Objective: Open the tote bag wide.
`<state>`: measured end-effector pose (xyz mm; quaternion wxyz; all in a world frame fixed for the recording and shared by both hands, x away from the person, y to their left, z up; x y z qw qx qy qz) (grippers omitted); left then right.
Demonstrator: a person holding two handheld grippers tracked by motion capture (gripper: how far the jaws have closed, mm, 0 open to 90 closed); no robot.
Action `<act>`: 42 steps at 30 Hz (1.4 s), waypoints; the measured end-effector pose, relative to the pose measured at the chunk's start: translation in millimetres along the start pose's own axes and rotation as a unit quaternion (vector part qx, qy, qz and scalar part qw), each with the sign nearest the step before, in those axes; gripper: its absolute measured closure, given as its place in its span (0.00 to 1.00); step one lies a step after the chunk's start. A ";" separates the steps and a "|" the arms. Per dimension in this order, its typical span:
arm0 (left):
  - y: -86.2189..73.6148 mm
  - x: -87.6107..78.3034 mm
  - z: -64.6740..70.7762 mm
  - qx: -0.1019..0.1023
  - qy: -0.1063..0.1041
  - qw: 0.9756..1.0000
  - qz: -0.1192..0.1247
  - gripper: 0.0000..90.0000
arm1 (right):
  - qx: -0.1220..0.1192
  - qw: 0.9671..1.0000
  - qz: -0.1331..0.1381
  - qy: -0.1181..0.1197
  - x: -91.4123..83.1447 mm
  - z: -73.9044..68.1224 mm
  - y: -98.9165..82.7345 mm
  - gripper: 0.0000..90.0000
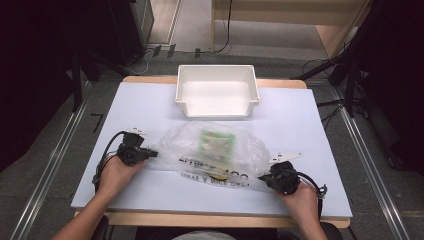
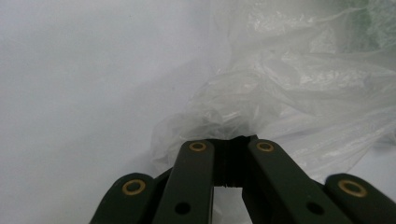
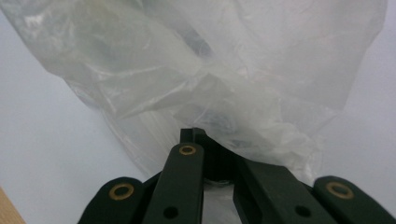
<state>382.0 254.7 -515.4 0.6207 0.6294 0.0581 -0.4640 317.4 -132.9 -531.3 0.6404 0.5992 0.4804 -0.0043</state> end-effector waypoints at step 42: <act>80.9 -0.9 104.3 0.082 -0.110 0.987 0.081 1.00 | -0.074 0.990 0.108 0.054 -16.5 -53.1 103.7 1.00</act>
Point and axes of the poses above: each handheld gripper's, and its own axes: x roughly forward along the jaws, y roughly out of its top, z roughly to its right, the point moved 8 cm from there along x, roughly forward along the jaws, and after that the axes turned 14 degrees about z, right-handed, at the moved point
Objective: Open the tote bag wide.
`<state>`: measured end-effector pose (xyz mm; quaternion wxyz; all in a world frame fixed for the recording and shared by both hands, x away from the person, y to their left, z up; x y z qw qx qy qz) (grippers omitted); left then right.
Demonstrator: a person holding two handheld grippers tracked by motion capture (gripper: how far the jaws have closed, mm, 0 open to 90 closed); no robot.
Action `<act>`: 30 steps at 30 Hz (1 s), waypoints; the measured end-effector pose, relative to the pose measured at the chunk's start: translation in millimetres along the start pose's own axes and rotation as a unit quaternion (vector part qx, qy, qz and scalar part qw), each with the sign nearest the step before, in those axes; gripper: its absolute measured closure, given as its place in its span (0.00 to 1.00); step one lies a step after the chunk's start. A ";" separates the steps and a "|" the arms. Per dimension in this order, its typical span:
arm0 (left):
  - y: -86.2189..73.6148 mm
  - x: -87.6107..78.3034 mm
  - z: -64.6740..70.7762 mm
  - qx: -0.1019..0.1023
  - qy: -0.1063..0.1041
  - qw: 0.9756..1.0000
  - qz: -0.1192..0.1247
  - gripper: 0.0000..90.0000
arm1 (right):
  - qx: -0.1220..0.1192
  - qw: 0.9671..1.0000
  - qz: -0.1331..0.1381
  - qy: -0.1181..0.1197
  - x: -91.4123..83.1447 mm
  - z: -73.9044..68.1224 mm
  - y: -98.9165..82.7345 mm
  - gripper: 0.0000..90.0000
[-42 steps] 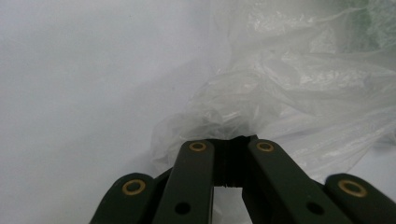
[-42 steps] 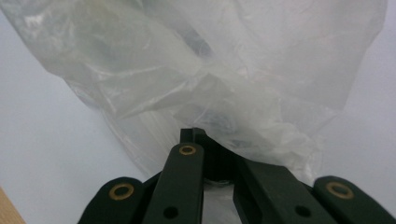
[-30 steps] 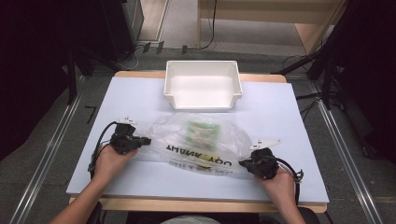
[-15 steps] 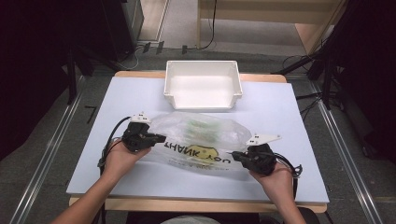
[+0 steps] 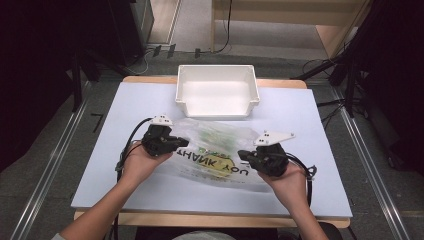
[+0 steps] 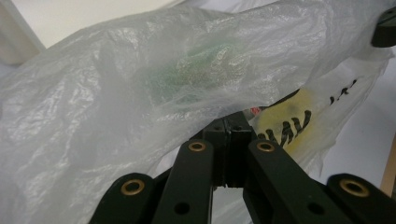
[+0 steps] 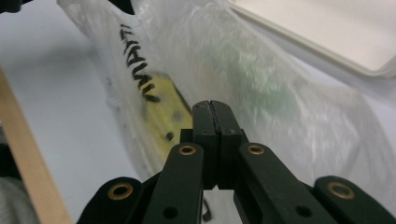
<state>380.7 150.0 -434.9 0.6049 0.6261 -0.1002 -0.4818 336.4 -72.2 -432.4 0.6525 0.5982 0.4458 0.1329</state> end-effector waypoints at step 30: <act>20.9 37.1 -35.7 -0.008 0.011 1.000 -0.014 1.00 | 0.028 0.999 0.005 -0.021 46.0 48.9 21.5 1.00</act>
Point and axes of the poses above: each handheld gripper's, and its own axes: x roughly forward along the jaws, y roughly out of its top, z roughly to its right, the point moved 8 cm from there along x, roughly forward along the jaws, and after that the axes turned 14 degrees about z, right-handed, at the moved point
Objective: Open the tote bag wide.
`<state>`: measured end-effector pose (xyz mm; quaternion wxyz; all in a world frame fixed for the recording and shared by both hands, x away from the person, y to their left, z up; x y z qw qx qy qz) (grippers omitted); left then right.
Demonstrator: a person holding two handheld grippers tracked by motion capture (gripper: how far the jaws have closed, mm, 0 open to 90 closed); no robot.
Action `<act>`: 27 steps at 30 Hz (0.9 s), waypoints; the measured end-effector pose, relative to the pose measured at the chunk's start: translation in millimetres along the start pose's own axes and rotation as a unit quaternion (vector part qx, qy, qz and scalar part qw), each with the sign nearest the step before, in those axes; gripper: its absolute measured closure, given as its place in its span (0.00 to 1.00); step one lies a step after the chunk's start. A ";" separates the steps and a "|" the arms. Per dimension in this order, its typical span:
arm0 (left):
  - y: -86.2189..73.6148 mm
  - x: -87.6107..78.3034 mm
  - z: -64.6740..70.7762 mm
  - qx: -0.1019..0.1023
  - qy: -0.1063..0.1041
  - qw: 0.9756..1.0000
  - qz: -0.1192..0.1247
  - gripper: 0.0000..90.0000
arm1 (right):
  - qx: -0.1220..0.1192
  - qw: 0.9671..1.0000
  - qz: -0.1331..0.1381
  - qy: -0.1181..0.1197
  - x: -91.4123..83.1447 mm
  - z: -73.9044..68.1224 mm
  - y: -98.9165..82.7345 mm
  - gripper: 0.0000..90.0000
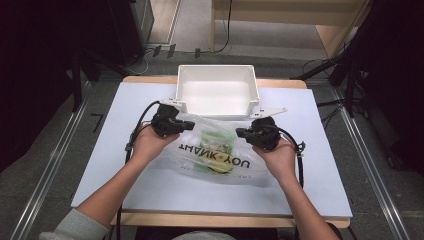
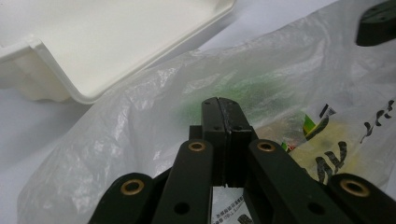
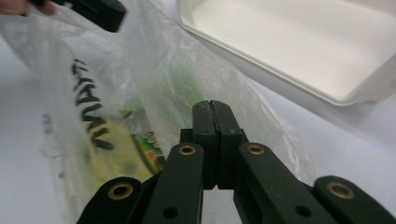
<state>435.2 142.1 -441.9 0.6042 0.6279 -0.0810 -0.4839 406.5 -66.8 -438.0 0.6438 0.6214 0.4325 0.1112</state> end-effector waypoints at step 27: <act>-11.6 31.5 -12.2 0.003 -0.009 1.000 0.009 1.00 | 0.019 0.998 -0.046 -0.027 46.3 15.1 -42.0 1.00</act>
Point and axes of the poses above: each handheld gripper's, and its own axes: x roughly forward along the jaws, y roughly out of its top, z roughly to its right, the point moved 8 cm from there along x, roughly forward along the jaws, and after that the axes turned 14 degrees about z, right-handed, at the moved point
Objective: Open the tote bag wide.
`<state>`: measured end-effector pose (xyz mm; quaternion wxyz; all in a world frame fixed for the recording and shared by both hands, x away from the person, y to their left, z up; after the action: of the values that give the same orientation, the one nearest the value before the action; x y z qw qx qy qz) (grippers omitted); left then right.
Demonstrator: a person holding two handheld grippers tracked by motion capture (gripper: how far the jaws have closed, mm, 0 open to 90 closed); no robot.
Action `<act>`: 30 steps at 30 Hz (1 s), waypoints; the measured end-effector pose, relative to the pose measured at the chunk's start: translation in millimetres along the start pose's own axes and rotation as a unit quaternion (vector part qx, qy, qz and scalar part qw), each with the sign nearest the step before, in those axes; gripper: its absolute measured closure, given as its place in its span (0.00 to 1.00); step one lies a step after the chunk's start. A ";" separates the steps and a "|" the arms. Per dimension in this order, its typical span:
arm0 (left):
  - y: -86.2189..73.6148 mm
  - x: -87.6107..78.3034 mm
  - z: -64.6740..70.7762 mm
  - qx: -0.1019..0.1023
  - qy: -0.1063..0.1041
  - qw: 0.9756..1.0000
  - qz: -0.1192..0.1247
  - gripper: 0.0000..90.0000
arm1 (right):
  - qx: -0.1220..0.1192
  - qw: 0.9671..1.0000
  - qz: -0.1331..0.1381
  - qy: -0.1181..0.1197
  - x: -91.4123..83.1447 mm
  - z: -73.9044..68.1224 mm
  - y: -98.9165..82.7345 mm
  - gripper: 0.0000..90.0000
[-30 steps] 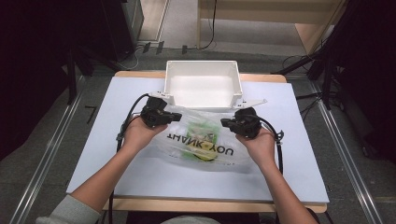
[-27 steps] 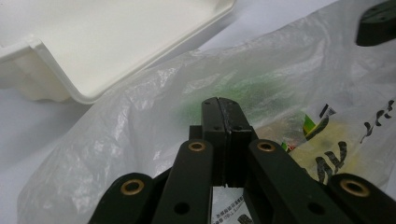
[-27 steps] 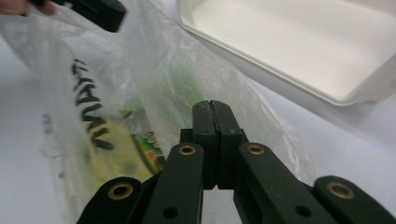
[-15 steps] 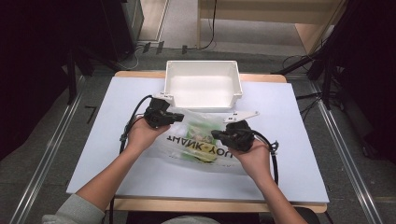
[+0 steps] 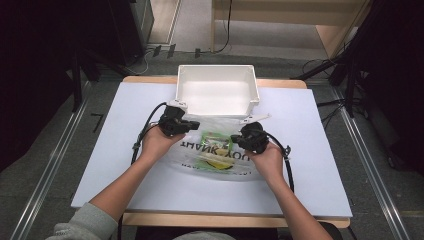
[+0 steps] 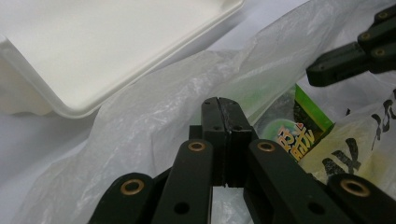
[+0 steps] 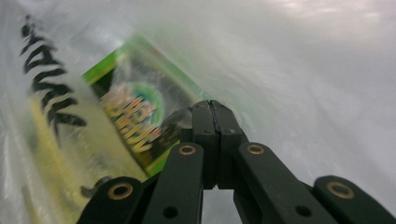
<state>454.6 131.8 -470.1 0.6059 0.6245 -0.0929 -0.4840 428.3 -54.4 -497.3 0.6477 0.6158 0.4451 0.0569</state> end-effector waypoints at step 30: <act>-36.7 23.3 -29.2 -0.005 0.048 0.999 -0.006 1.00 | 0.034 0.999 0.007 -0.032 34.0 36.2 2.7 1.00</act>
<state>470.3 144.0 -518.6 0.6100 0.6445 -0.0575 -0.4574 473.3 -59.6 -517.8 0.6398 0.6425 0.4210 0.0265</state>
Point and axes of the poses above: each handheld gripper's, and its own axes: x roughly forward along the jaws, y roughly out of its top, z roughly to its right, the point moved 8 cm from there along x, roughly forward along the jaws, and after that the axes turned 14 degrees about z, right-handed, at the moved point
